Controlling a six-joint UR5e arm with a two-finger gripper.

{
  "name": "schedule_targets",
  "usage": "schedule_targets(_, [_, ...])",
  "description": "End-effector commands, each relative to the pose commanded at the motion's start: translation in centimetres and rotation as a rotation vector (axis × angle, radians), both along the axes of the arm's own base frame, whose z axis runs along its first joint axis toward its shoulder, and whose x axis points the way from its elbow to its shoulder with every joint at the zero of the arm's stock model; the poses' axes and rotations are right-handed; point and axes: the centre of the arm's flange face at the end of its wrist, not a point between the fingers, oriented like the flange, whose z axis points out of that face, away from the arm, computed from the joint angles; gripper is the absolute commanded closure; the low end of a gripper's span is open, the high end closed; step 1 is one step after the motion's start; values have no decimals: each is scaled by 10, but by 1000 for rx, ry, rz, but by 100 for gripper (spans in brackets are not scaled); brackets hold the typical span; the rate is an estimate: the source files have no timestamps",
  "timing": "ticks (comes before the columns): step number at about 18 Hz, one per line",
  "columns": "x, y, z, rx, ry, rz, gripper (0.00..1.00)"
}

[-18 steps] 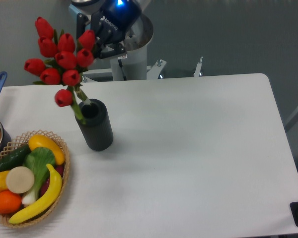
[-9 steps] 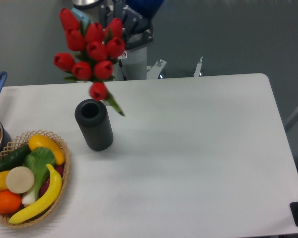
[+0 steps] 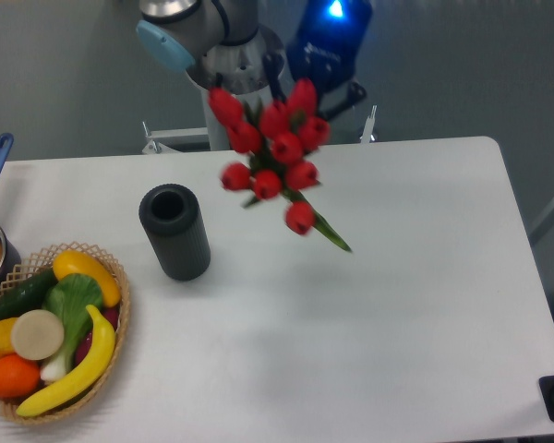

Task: Pick up the flowers from the vase
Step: 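Carry the held tulips away from the vase and lower them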

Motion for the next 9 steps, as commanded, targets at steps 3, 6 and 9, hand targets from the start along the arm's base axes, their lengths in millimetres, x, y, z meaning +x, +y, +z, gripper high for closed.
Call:
schedule_targets(3, [-28, 6, -24, -63, 66, -70, 100])
schedule_targets(6, [-42, 15, -39, -169, 114, -108, 100])
schedule_targets(9, [-50, 36, -60, -327, 142, -131, 97])
